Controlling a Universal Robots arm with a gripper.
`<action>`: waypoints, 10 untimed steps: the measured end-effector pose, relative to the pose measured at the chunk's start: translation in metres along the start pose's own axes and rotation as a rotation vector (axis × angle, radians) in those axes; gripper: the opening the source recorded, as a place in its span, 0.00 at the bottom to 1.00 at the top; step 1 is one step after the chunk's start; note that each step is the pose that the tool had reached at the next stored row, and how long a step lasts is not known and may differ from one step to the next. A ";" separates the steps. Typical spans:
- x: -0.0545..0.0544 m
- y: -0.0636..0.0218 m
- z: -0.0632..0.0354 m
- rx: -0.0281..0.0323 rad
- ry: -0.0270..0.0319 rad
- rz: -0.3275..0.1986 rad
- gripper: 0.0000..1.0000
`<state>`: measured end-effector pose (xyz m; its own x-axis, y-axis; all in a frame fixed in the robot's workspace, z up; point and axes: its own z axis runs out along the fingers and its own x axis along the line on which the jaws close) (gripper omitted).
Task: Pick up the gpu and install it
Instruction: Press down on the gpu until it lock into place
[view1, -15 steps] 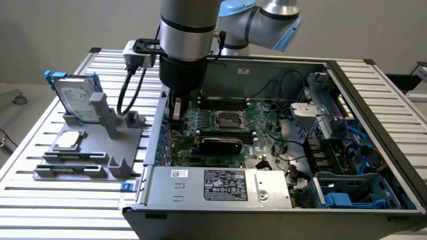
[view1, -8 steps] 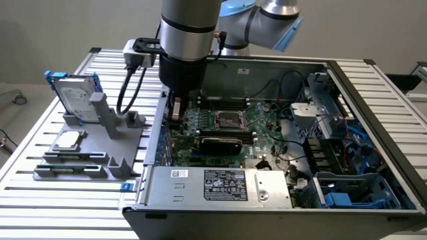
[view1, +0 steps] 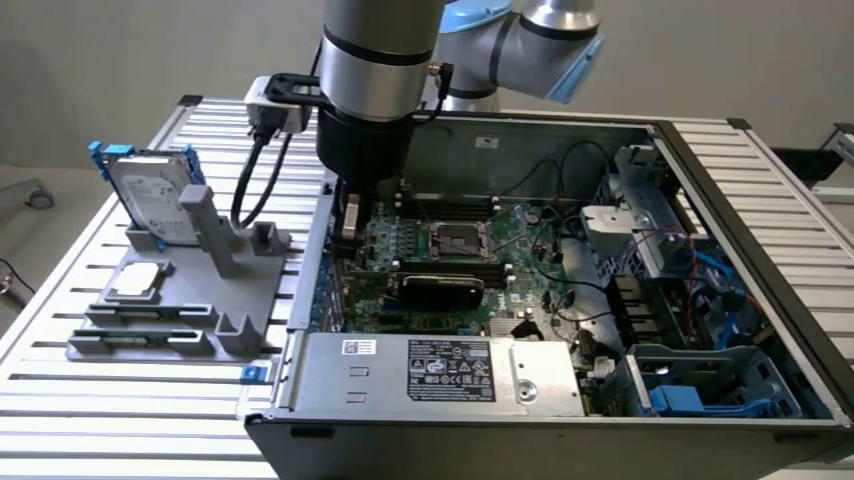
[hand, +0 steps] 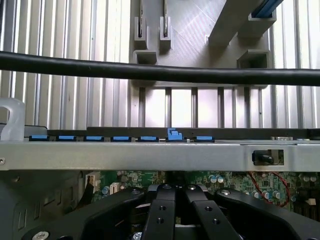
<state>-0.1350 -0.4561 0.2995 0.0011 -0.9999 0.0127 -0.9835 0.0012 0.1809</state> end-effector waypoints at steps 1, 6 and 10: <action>0.000 0.0000 0.0000 -0.0002 0.0000 0.000 0.11; 0.000 -0.0001 0.0006 -0.0002 -0.0002 0.000 0.11; 0.000 -0.0003 0.0013 -0.0002 -0.0001 0.000 0.11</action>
<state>-0.1350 -0.4561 0.2982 0.0012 -0.9999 0.0125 -0.9835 0.0011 0.1812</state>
